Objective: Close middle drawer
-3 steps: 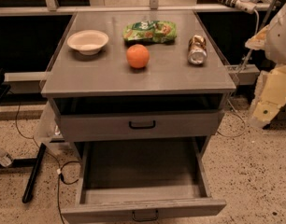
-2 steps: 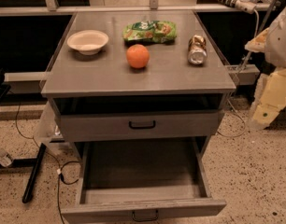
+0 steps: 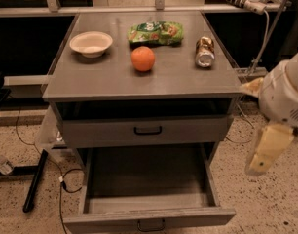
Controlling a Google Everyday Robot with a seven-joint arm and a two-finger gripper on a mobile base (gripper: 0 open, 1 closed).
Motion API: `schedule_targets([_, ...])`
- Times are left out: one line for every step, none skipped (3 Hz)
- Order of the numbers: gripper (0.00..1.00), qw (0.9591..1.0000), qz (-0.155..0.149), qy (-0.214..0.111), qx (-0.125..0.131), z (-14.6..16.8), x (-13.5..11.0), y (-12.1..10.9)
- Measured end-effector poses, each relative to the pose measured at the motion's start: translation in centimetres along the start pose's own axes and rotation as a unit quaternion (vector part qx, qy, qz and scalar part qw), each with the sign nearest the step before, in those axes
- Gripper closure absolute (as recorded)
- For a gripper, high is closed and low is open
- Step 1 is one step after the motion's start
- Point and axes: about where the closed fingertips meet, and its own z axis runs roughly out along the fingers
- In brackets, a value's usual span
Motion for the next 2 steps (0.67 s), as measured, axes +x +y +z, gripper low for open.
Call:
schedule_targets([0.19, 0.9996, -0.009, -0.02, -0.017, 5.0, 1.1, 3.3])
schedule_targets([0.42, 0.9987, -0.01, -0.045, -0.022, 10.0, 2.5, 6.4])
